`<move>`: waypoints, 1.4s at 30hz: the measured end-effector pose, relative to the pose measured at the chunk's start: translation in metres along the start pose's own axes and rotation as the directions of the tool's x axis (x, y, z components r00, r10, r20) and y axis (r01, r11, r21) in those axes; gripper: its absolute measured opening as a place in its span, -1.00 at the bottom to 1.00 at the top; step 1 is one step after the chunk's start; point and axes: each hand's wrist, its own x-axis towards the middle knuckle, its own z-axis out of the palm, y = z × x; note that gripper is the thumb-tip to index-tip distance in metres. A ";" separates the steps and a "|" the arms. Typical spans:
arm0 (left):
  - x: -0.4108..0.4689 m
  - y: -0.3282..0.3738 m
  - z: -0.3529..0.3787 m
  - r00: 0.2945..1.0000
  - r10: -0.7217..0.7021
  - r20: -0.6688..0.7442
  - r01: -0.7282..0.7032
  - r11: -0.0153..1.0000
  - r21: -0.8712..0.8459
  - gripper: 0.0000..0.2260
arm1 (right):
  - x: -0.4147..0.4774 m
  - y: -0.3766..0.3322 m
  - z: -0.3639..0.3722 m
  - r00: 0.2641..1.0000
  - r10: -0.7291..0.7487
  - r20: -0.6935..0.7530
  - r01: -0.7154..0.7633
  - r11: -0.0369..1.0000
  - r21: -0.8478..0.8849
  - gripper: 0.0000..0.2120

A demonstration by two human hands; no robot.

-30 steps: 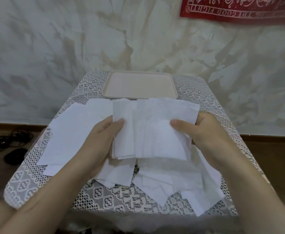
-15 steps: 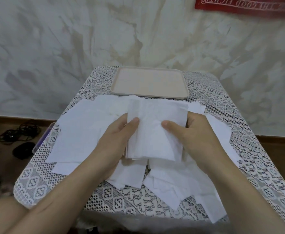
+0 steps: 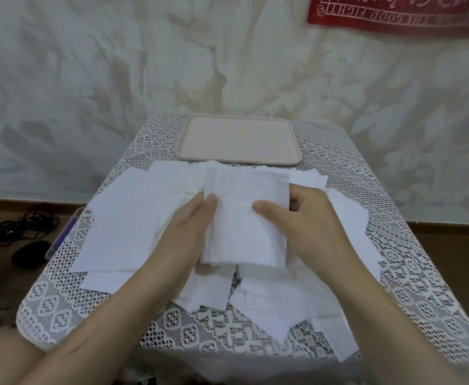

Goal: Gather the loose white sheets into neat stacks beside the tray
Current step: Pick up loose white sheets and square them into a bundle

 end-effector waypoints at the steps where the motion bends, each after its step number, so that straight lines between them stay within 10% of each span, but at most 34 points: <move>1: 0.000 0.000 0.000 1.000 0.002 -0.008 -0.002 1.000 0.004 -0.75 | 0.001 0.000 0.003 1.000 0.007 0.010 -0.007 1.000 -0.002 -0.64; 21: -0.001 -0.002 0.001 0.999 0.042 -0.015 -0.043 0.997 -0.060 -0.81 | 0.002 -0.003 0.007 1.000 -0.015 -0.026 0.017 0.996 0.087 -0.66; 32: 0.003 -0.005 -0.003 0.993 0.114 0.020 -0.113 0.992 -0.064 -0.62 | 0.001 -0.005 0.018 0.996 -0.032 -0.088 0.017 0.987 -0.159 -0.71; 42: 0.011 0.004 -0.017 0.992 0.084 -0.092 -0.103 0.967 -0.233 -0.73 | -0.005 -0.011 0.011 0.944 0.073 0.323 -0.095 0.994 0.054 -0.70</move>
